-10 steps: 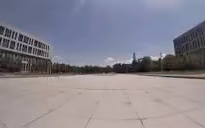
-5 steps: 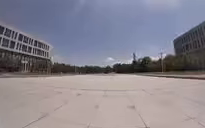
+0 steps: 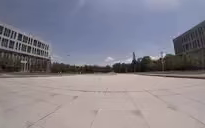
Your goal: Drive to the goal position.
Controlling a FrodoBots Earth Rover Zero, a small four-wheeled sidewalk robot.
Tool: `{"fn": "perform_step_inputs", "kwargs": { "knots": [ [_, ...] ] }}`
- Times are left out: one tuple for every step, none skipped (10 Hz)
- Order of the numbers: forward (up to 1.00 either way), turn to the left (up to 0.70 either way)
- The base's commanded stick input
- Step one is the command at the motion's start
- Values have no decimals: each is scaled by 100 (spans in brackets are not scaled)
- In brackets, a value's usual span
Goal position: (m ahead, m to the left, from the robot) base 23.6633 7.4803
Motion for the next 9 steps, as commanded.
{"fn": "perform_step_inputs", "kwargs": {
  "knots": [
    [50, 1],
    [50, 1],
    [50, 1],
    [50, 1],
    [50, 1],
    [50, 1],
    [50, 1],
    [50, 1],
    [50, 1]
  ]
}}
